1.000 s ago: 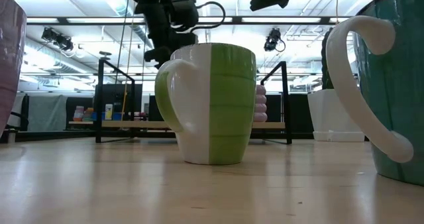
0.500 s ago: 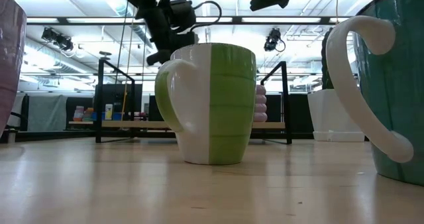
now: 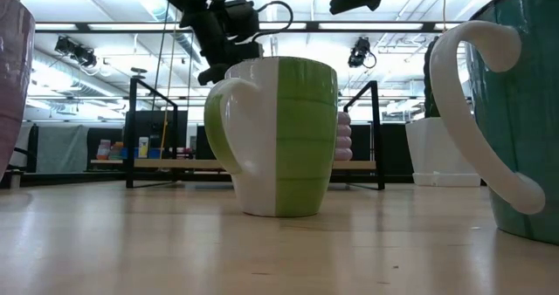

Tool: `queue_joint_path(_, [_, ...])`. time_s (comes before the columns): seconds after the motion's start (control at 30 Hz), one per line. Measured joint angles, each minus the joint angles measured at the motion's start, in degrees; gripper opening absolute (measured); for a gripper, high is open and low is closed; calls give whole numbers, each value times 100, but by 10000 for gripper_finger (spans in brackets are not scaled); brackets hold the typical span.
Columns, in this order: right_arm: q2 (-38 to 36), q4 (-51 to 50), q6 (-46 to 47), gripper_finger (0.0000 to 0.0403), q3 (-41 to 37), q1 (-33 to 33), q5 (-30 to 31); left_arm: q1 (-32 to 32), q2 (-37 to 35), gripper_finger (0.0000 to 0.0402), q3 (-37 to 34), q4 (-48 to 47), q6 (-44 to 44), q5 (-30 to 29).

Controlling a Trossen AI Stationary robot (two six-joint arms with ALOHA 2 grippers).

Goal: Place coffee mugs
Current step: Put the blue mug on the shelf

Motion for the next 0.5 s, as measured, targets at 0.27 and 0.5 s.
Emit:
queue_joint_path(0.27, [0,39,2,107,0,0,0,-11,42,116,0,422,119,190])
queue_joint_path(0.5, [0,28,-4,107,0,0,0,-7,42,116,0,461,175,210])
